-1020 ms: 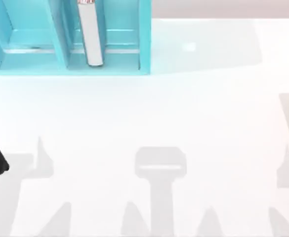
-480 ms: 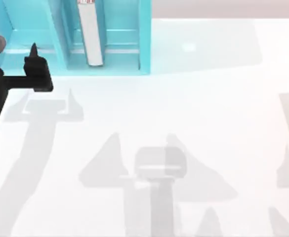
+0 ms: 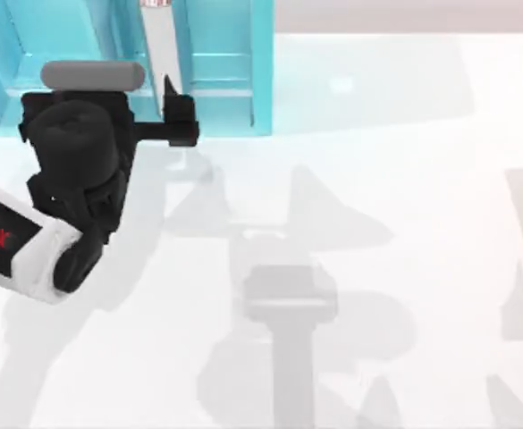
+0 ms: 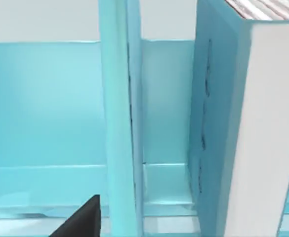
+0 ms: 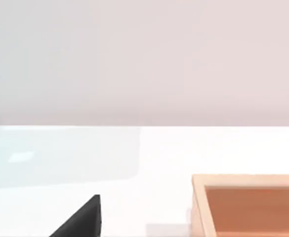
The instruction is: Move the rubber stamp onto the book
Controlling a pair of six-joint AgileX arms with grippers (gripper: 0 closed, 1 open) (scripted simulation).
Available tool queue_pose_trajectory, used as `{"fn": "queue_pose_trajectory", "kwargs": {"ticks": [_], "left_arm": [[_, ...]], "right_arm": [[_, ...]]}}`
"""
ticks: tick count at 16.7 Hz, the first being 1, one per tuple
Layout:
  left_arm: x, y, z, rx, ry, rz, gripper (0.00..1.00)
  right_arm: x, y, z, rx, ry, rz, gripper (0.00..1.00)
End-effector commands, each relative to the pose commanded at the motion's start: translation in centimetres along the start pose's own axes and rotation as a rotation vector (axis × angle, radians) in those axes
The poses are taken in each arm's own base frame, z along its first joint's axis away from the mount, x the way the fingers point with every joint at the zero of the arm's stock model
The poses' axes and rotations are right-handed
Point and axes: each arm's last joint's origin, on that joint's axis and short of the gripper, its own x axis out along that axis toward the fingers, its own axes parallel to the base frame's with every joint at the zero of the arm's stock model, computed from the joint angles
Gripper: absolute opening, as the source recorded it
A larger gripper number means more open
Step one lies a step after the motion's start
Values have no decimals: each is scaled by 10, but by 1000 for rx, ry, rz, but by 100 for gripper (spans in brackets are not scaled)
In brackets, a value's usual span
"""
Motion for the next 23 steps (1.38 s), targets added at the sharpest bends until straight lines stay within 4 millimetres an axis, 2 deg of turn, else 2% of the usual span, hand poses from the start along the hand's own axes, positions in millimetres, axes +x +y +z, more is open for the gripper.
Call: {"fn": "queue_pose_trajectory", "kwargs": {"ticks": [3,5,13,15,23], "left_arm": [[14,-17,-27,0,0,-9,100],[17,-24,-37,-1,-1,-13,100],[21,-24,-39,-2,0,-12,100],[34,-26,-39,-3,-2,-13,100],[111,-28,-38,-3,-5,-13,100]], "right_arm": [[0,0,0,0,0,0,100],[0,0,0,0,0,0,100],[0,0,0,0,0,0,100],[0,0,0,0,0,0,100],[0,0,0,0,0,0,100]]}}
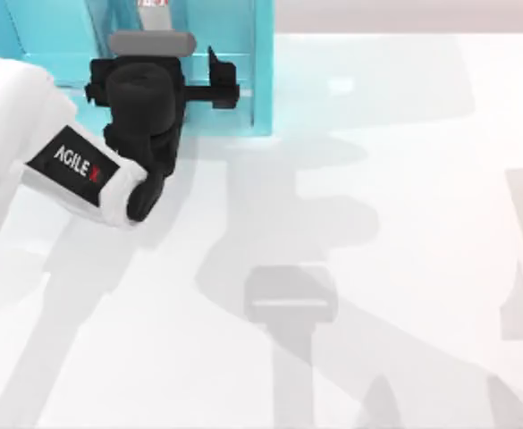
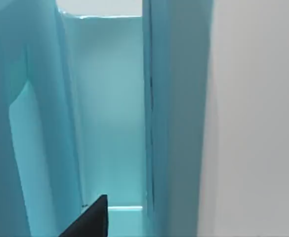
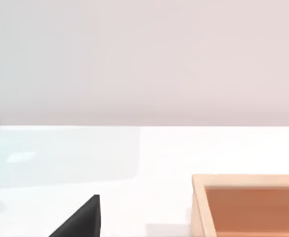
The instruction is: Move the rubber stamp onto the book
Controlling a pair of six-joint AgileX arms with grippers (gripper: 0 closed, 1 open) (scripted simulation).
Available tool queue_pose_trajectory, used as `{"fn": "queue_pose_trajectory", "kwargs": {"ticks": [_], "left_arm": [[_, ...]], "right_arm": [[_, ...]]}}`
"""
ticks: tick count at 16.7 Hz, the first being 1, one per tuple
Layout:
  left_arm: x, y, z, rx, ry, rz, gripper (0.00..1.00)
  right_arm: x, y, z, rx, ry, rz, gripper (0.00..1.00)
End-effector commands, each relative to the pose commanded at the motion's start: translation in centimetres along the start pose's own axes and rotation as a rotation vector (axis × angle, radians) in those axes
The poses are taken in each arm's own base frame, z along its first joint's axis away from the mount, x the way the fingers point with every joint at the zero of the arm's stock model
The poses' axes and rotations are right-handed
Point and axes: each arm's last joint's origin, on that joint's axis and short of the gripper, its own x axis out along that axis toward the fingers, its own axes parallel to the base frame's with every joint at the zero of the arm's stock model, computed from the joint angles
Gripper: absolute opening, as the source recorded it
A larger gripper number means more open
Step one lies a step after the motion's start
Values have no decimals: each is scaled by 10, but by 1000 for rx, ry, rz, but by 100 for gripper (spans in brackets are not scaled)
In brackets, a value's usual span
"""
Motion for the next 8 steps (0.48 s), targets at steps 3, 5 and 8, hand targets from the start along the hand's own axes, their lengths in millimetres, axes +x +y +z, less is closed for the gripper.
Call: {"fn": "queue_pose_trajectory", "kwargs": {"ticks": [3,5,8], "left_arm": [[7,1,0,0,2,0,100],[7,1,0,0,2,0,100],[7,1,0,0,2,0,85]], "right_arm": [[0,0,0,0,0,0,100],[0,0,0,0,0,0,100],[0,0,0,0,0,0,100]]}}
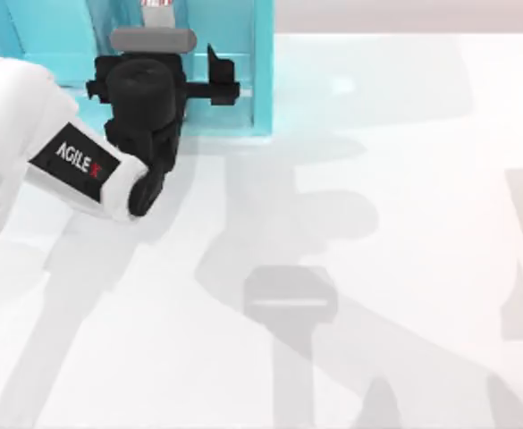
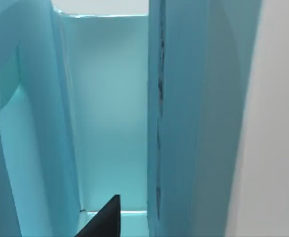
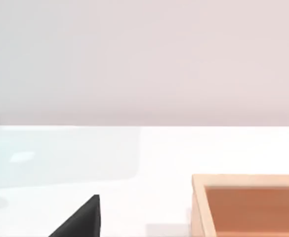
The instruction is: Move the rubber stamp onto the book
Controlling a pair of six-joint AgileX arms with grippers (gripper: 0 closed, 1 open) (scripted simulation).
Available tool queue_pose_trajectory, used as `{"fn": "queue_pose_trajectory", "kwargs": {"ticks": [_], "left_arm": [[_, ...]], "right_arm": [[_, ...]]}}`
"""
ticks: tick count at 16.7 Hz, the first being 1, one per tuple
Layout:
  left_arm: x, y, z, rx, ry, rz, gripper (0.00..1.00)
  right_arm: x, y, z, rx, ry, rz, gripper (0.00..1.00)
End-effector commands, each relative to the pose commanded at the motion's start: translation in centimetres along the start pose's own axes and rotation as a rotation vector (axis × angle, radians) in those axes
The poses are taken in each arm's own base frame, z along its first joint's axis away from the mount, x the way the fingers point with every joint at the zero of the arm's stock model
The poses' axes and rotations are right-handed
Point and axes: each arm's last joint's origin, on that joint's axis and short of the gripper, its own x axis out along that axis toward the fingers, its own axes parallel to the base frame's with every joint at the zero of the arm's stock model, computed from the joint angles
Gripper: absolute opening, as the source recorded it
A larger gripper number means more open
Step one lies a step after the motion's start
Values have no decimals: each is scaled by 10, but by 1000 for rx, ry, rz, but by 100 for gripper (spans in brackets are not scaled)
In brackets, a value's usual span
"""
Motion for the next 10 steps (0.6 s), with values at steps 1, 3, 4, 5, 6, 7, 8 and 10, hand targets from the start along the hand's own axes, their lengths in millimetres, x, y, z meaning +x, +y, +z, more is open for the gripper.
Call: {"fn": "queue_pose_trajectory", "kwargs": {"ticks": [1,3,4,5,6,7,8,10], "left_arm": [[0,0,0,0,0,0,77],[0,0,0,0,0,0,62],[0,0,0,0,0,0,55],[0,0,0,0,0,0,47],[0,0,0,0,0,0,40],[0,0,0,0,0,0,32],[0,0,0,0,0,0,25],[0,0,0,0,0,0,10]], "right_arm": [[0,0,0,0,0,0,100],[0,0,0,0,0,0,100],[0,0,0,0,0,0,100],[0,0,0,0,0,0,100],[0,0,0,0,0,0,100],[0,0,0,0,0,0,100],[0,0,0,0,0,0,100],[0,0,0,0,0,0,100]]}}
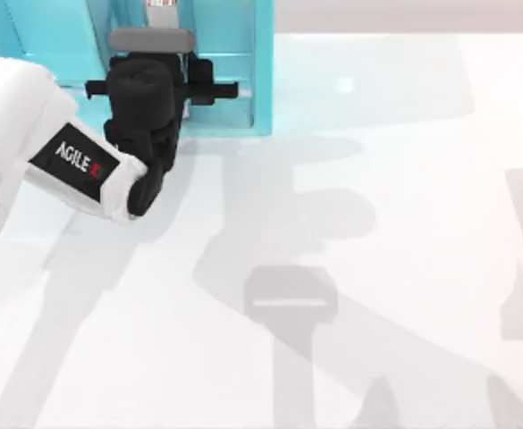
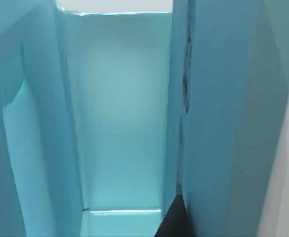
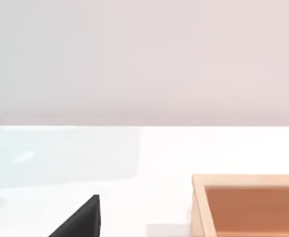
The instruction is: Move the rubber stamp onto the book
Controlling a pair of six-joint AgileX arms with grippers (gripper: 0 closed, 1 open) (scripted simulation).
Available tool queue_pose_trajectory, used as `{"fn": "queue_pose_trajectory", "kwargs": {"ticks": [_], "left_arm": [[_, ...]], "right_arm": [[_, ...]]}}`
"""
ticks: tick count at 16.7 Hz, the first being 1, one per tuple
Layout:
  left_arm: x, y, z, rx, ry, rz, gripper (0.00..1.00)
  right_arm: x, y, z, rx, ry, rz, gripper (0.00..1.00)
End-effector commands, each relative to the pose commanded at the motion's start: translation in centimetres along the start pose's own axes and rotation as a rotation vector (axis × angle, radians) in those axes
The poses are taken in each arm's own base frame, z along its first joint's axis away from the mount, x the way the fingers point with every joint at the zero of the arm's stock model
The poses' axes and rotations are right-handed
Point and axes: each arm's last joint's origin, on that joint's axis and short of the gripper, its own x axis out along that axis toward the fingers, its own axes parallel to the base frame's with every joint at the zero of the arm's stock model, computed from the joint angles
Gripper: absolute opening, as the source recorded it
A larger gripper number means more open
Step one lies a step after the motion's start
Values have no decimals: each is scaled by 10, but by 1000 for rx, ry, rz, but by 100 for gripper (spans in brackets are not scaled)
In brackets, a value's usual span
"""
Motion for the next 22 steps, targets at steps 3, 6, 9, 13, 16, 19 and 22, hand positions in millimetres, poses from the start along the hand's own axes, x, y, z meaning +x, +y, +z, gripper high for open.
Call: {"fn": "queue_pose_trajectory", "kwargs": {"ticks": [3,6,9,13,16,19,22], "left_arm": [[0,0,0,0,0,0,0],[0,0,0,0,0,0,0],[0,0,0,0,0,0,0],[-7,-6,8,4,8,-11,0],[-29,-17,38,11,27,-21,0],[-69,-24,86,11,27,-25,0],[-122,-24,136,1,5,-22,0]], "right_arm": [[0,0,0,0,0,0,100],[0,0,0,0,0,0,100],[0,0,0,0,0,0,100],[0,0,0,0,0,0,100],[0,0,0,0,0,0,100],[0,0,0,0,0,0,100],[0,0,0,0,0,0,100]]}}
